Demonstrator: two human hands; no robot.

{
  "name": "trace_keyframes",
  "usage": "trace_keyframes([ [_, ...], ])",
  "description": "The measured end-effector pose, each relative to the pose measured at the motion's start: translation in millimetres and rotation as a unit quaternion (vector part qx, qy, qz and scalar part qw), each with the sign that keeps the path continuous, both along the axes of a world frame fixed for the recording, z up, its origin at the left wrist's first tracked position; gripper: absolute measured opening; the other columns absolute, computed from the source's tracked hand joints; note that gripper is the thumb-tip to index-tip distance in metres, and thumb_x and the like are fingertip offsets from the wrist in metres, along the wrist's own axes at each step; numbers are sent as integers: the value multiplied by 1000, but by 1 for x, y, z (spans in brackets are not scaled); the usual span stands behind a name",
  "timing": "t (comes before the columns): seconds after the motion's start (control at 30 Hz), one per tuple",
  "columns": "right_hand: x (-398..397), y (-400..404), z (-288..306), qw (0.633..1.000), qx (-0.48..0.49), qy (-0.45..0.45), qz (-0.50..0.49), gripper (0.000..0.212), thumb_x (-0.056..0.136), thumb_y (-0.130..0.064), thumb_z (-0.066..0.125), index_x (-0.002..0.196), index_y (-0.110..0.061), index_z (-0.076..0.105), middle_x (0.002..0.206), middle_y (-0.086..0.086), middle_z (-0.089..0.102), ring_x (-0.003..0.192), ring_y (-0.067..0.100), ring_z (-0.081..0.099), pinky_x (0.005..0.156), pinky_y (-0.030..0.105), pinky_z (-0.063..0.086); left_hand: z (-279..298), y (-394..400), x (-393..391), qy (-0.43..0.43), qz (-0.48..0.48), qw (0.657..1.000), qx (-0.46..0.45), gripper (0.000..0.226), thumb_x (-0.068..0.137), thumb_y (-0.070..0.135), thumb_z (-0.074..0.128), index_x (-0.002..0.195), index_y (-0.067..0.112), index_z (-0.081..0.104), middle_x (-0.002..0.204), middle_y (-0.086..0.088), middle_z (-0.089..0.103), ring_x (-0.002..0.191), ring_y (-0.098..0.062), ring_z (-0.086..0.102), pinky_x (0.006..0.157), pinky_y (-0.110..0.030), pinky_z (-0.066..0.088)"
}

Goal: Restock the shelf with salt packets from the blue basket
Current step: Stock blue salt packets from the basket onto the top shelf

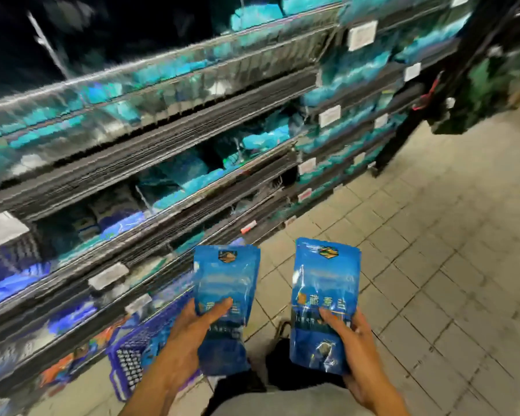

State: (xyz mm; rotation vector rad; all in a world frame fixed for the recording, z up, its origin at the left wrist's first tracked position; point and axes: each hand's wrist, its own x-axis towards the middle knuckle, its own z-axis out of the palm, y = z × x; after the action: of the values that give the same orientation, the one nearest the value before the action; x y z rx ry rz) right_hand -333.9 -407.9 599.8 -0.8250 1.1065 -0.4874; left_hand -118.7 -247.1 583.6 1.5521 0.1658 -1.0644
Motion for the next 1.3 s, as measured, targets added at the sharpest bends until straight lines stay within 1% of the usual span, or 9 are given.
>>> trace_keyframes([
  [0.17, -60, -27, 3, 991, -12, -15, -131, 54, 56, -30, 88, 107, -22, 72, 103, 11, 78, 90, 33, 76, 61, 37, 61, 9, -98, -30, -72, -161, 984, -31, 34, 72, 32, 84, 103, 25, 71, 90, 18, 78, 76, 7, 71, 59, -13, 53],
  [0.27, -96, -56, 1, 981, -31, 4, -193, 63, 48, -39, 90, 105, -22, 71, 97, 7, 79, 86, 28, 77, 59, 34, 61, 12, -160, -59, -71, -200, 976, -44, 34, 81, 28, 81, 112, 25, 69, 109, 1, 78, 97, -10, 74, 80, -32, 59],
  [0.37, -134, -99, 0, 974, -45, 13, -222, 57, 48, -45, 90, 101, -29, 72, 96, 6, 80, 84, 28, 78, 59, 34, 61, 16, -225, -89, -55, -227, 970, -73, 42, 72, 38, 83, 111, 24, 73, 109, -9, 78, 95, -24, 76, 71, -36, 61],
  [0.47, -177, -160, 5, 970, -66, 12, -232, 63, 48, -48, 90, 106, -33, 69, 101, 2, 79, 89, 28, 77, 72, 44, 63, 26, -297, -125, -49, -256, 961, -96, 63, 60, 47, 85, 115, 21, 72, 108, -10, 78, 98, -34, 75, 77, -48, 61],
  [0.53, -198, -199, 12, 971, -82, 7, -225, 64, 50, -47, 90, 108, -32, 69, 104, 3, 78, 92, 30, 77, 75, 50, 62, 35, -338, -143, -64, -261, 956, -119, 63, 62, 48, 85, 117, 20, 72, 110, -10, 78, 98, -34, 75, 74, -46, 62],
  [0.73, -243, -312, 56, 970, -143, -17, -194, 43, 57, -42, 87, 97, -38, 73, 103, 2, 78, 89, 26, 77, 62, 38, 62, 74, -447, -184, -85, -257, 948, -169, 43, 67, 48, 84, 104, 26, 78, 110, -12, 77, 96, -35, 76, 73, -46, 61],
  [0.83, -250, -365, 76, 971, -163, -31, -169, 50, 61, -45, 85, 107, -34, 70, 107, 4, 77, 93, 25, 76, 65, 40, 62, 98, -494, -188, -111, -247, 942, -196, 42, 64, 50, 83, 100, 28, 78, 109, -9, 78, 96, -31, 76, 79, -46, 61],
  [1.0, -232, -448, 106, 968, -196, -61, -142, 39, 66, -39, 85, 103, -36, 72, 109, 4, 77, 97, 26, 76, 69, 41, 62, 142, -569, -181, -156, -218, 931, -249, 34, 74, 40, 77, 103, 24, 76, 103, -3, 80, 87, -20, 78, 60, -26, 60],
  [1.3, -156, -615, 173, 950, -264, -133, -101, 46, 68, -29, 87, 111, -26, 72, 116, 8, 75, 105, 29, 73, 73, 38, 62, 223, -718, -115, -229, -166, 901, -329, 35, 76, 37, 74, 105, 18, 76, 107, -1, 79, 96, -19, 76, 70, -28, 61],
])
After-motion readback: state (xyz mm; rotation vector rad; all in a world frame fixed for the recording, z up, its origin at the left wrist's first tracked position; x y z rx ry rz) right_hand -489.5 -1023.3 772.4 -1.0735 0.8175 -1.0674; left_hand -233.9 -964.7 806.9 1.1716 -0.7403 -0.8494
